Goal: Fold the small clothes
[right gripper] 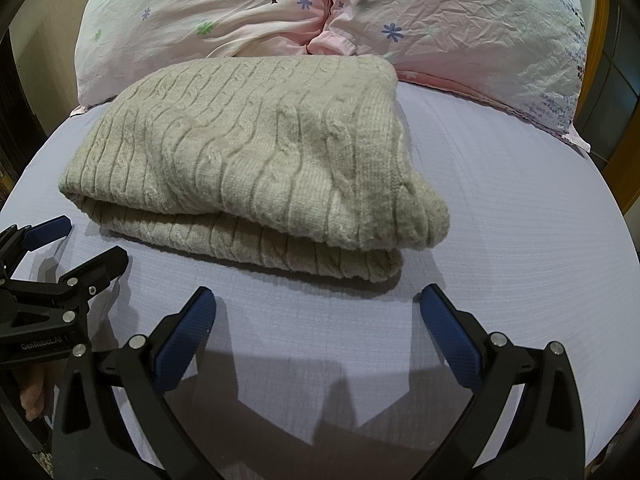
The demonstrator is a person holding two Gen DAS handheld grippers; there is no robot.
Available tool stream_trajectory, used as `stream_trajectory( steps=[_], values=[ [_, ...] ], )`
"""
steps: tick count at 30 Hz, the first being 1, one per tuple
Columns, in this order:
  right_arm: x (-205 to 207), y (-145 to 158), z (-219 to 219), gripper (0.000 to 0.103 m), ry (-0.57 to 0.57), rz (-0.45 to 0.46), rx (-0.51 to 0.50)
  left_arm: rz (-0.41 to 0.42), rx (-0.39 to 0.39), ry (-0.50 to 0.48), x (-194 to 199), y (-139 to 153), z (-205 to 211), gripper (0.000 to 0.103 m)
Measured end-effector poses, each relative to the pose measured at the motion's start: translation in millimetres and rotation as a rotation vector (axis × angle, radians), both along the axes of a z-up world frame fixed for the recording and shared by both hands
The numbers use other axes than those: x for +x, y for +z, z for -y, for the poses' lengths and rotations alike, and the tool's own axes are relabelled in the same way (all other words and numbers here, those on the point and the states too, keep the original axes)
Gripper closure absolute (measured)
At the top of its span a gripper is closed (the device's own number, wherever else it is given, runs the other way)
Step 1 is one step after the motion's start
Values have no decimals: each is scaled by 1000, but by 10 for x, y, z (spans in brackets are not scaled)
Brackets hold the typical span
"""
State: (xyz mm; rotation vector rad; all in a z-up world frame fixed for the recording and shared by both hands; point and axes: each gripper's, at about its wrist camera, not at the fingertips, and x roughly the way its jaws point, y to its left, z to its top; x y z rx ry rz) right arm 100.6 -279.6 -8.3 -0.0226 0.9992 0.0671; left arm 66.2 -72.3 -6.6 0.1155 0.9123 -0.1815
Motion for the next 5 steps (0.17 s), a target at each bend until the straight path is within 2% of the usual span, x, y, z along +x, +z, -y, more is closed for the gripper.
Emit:
stream_trajectory(
  steps=[5],
  values=[
    [2,0,2,2,0,0,0,0,0,0,0,0,-1,1]
  ],
)
